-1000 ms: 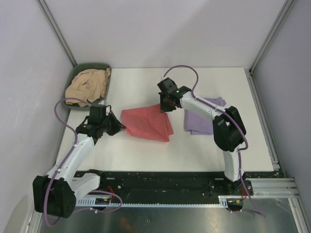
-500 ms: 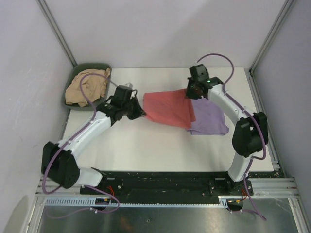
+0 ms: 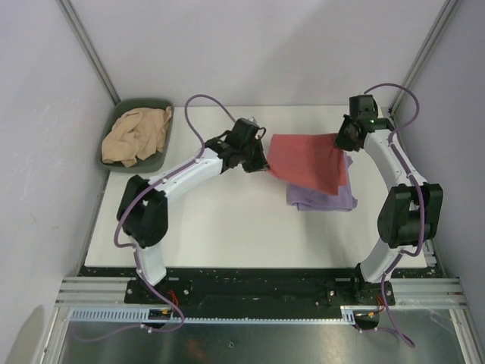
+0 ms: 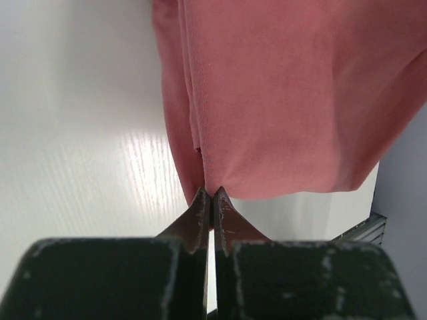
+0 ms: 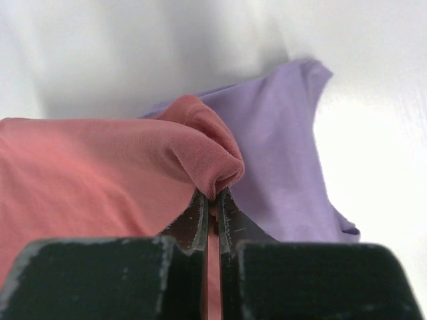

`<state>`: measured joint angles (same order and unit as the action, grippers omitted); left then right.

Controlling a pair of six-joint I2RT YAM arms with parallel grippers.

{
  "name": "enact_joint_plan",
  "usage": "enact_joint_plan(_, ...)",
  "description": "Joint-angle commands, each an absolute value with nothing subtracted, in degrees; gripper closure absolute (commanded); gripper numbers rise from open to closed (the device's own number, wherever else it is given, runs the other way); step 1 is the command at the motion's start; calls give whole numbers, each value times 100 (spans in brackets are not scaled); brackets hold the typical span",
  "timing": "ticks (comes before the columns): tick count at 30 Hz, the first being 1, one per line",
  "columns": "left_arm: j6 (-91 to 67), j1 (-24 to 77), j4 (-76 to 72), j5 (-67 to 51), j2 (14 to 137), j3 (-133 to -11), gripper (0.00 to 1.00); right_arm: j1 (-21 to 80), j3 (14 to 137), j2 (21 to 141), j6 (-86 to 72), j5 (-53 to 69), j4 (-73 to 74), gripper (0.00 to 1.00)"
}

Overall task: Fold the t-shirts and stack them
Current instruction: Put the neatly folded tshirt into the corner of the board with the right arm

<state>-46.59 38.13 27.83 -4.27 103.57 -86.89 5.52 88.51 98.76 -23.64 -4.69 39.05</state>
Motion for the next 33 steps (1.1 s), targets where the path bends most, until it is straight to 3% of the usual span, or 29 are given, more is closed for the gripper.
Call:
enact_joint_plan(1, -4849, 3988, 2766, -467, 10774, -9293, 100, 233, 8807, 9626, -2179, -620, 3812, 100)
enact_joint_plan(10, -5007, 4262, 2768, -520, 11330, -9778, 100, -187, 8821, 9783, -2087, -420, 3733, 100)
enact_joint_plan(33, -5199, 4645, 2539, -839, 11911, -8990, 100, -368, 8706, 10518, -2150, -885, 3725, 100)
